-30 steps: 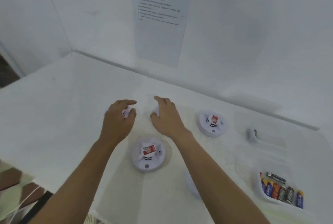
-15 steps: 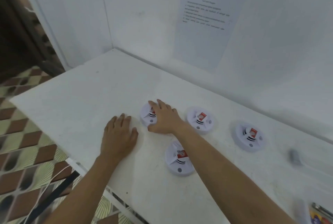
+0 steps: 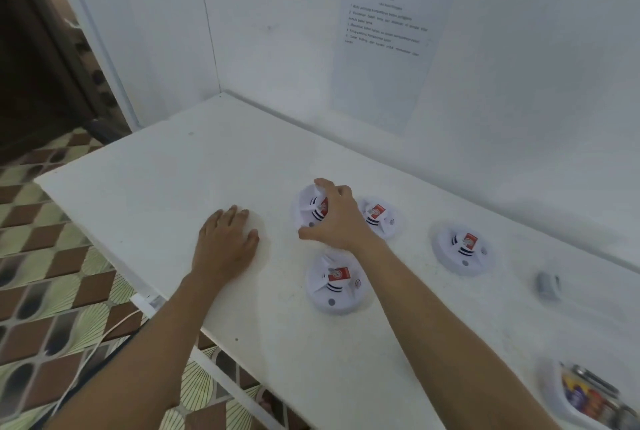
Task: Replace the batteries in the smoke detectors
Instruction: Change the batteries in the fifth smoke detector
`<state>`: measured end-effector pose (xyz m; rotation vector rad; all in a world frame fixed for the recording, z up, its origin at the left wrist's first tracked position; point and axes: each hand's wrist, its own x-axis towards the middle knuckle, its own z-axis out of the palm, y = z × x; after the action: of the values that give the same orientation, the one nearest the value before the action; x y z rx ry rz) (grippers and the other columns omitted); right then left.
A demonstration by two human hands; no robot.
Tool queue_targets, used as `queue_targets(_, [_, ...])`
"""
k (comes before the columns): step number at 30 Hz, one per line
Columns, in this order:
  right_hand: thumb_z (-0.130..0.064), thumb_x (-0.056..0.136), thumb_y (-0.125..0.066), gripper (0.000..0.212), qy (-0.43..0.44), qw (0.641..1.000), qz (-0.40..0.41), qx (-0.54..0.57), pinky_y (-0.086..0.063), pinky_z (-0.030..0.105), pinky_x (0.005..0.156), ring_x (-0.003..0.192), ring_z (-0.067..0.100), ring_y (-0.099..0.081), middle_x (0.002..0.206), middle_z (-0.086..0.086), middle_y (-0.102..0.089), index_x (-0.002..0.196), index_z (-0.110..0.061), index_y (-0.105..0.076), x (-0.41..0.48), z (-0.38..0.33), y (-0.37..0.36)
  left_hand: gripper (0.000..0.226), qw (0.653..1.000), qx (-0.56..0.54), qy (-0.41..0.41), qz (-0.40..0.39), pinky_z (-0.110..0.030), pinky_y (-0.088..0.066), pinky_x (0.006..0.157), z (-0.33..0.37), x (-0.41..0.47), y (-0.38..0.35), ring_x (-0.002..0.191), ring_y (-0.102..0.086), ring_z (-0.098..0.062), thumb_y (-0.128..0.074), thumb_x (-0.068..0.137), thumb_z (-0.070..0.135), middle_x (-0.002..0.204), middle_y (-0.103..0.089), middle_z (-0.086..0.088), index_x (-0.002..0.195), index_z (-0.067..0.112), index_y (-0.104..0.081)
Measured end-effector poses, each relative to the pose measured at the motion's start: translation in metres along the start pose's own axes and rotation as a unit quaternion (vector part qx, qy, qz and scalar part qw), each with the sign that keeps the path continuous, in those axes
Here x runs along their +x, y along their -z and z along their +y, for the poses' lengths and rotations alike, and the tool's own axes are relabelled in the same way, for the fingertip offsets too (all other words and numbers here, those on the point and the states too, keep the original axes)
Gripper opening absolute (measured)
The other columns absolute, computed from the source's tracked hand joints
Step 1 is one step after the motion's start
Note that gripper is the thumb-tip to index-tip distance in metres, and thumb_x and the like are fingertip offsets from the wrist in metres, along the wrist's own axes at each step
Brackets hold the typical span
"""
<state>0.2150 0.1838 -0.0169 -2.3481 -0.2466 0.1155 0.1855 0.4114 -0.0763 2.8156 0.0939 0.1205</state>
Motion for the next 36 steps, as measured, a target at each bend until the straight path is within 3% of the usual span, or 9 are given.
queue_targets(3, [-0.026,0.068,-0.087,0.094,0.014,0.997,0.03,0.063,-0.045,0.03,0.093,0.116,0.022,-0.05,0.13,0.0,-0.035,0.145,-0.031,-0.033,-0.03,-0.001,0.023,0.05,0.995,-0.095,-0.004,0.023,-0.048,-0.025,0.117,0.011,-0.007,0.008,0.142,-0.03,-0.034,-0.047,0.096,0.04,0.15,-0.043,-0.01,0.138,0.013,-0.053])
queue_targets(8, [-0.037,0.063,-0.094,0.09,0.039,0.985,0.068,0.154,-0.043,0.007,0.079,0.114,0.007,-0.052,0.129,-0.009,-0.05,0.133,-0.033,-0.038,-0.08,0.003,0.051,0.029,0.963,-0.243,-0.074,0.09,-0.027,-0.03,0.108,0.067,-0.058,0.026,0.134,-0.041,-0.015,-0.056,0.098,0.022,0.139,-0.054,0.006,0.126,0.019,-0.064])
queue_targets(11, [-0.04,0.063,-0.094,0.087,0.026,0.971,0.072,0.226,-0.05,0.018,0.089,0.12,0.006,-0.053,0.129,-0.015,-0.052,0.13,-0.036,-0.039,-0.109,0.013,0.058,0.027,0.891,-0.453,-0.01,-0.014,-0.028,-0.048,0.097,0.109,-0.093,0.039,0.113,-0.061,-0.007,-0.051,0.101,0.028,0.128,-0.061,0.016,0.125,0.027,-0.062])
queue_targets(13, [-0.043,0.061,-0.093,0.089,0.019,0.961,0.082,0.263,-0.053,0.028,0.096,0.12,0.007,-0.055,0.129,-0.016,-0.052,0.132,-0.032,-0.04,-0.126,0.02,0.058,0.026,0.816,-0.568,0.036,-0.099,-0.039,-0.053,0.094,0.132,-0.109,0.045,0.1,-0.071,-0.02,-0.049,0.103,0.027,0.12,-0.068,0.002,0.125,0.02,-0.06])
queue_targets(15, [-0.047,0.055,-0.091,0.096,0.01,0.95,0.087,0.299,-0.054,0.031,0.098,0.12,0.009,-0.057,0.131,-0.011,-0.054,0.134,-0.029,-0.041,-0.141,0.027,0.056,0.025,0.785,-0.601,0.041,-0.147,-0.042,-0.052,0.094,0.145,-0.119,0.049,0.098,-0.071,-0.029,-0.048,0.103,0.021,0.111,-0.072,-0.008,0.124,0.013,-0.059])
queue_targets(19, [-0.035,0.058,-0.092,0.086,-0.003,0.93,0.075,0.36,-0.055,0.037,0.098,0.121,0.013,-0.062,0.132,-0.001,-0.058,0.129,-0.028,-0.044,-0.165,0.039,0.053,0.024,0.797,-0.584,0.02,-0.154,-0.037,-0.053,0.086,0.152,-0.13,0.05,0.098,-0.07,-0.03,-0.051,0.101,0.014,0.105,-0.074,-0.01,0.122,0.012,-0.061])
queue_targets(25, [-0.01,0.069,-0.092,0.083,0.01,0.942,0.062,0.329,-0.056,0.034,0.096,0.121,0.011,-0.062,0.13,-0.01,-0.064,0.136,-0.031,-0.047,-0.18,0.049,0.056,0.026,0.775,-0.614,0.023,-0.147,-0.041,-0.058,0.082,0.16,-0.138,0.045,0.092,-0.071,-0.029,-0.058,0.097,0.012,0.118,-0.067,-0.012,0.123,0.013,-0.061])
queue_targets(31, [-0.017,0.059,-0.094,0.095,0.002,0.963,0.076,0.258,-0.055,0.046,0.099,0.122,0.013,-0.059,0.131,-0.008,-0.061,0.139,-0.028,-0.044,-0.186,0.049,0.058,0.032,0.827,-0.549,-0.044,-0.117,-0.037,-0.059,0.081,0.163,-0.139,0.047,0.094,-0.071,-0.021,-0.063,0.094,0.013,0.121,-0.065,0.007,0.125,0.022,-0.06])
queue_targets(36, [0.0,0.061,-0.091,0.093,0.016,0.969,0.088,0.229,-0.054,0.029,0.093,0.118,0.006,-0.059,0.129,-0.008,-0.059,0.138,-0.024,-0.045,-0.197,0.048,0.06,0.045,0.909,-0.373,-0.174,-0.062,-0.02,-0.05,0.082,0.157,-0.135,0.044,0.107,-0.054,0.001,-0.071,0.087,0.03,0.128,-0.051,0.019,0.129,0.035,-0.055])
